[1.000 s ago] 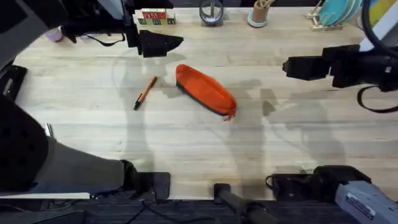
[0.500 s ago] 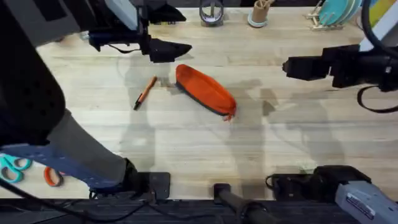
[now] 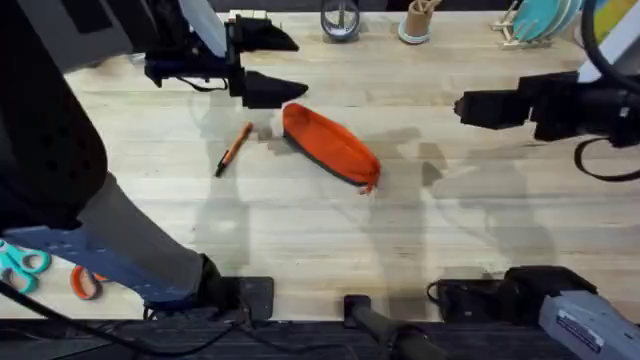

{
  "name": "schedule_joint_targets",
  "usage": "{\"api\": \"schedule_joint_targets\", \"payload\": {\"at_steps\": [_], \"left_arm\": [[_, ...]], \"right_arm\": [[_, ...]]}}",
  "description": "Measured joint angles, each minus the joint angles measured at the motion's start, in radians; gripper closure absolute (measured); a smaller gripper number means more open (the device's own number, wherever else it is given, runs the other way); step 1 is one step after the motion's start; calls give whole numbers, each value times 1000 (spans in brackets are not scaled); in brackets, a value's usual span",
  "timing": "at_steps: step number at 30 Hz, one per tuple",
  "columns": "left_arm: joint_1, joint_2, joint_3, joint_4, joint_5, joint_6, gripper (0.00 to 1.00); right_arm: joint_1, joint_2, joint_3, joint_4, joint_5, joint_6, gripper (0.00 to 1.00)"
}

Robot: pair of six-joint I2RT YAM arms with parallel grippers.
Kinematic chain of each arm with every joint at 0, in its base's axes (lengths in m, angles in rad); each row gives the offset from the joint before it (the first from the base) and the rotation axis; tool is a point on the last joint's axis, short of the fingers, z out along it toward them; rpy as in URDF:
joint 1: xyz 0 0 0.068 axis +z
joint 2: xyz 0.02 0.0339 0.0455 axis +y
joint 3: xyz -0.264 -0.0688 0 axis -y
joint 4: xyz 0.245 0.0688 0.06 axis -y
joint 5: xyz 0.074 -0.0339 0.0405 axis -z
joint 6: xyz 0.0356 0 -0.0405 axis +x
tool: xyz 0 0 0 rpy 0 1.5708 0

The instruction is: Unzip the bag, pick up the pens from the table one at a time and place them inside, then zip the bag closed.

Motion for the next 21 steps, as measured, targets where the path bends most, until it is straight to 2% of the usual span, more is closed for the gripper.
{"api": "schedule_joint_targets", "payload": {"at_steps": [6,10,21], "left_arm": [[0,0,0,-110,-115,94,10],[0,0,0,-132,-175,150,10],[0,96,3,-114,-243,208,10]], "right_arm": [[0,0,0,0,0,0,5],[0,0,0,0,0,0,4],[0,0,0,0,0,0,4]]}}
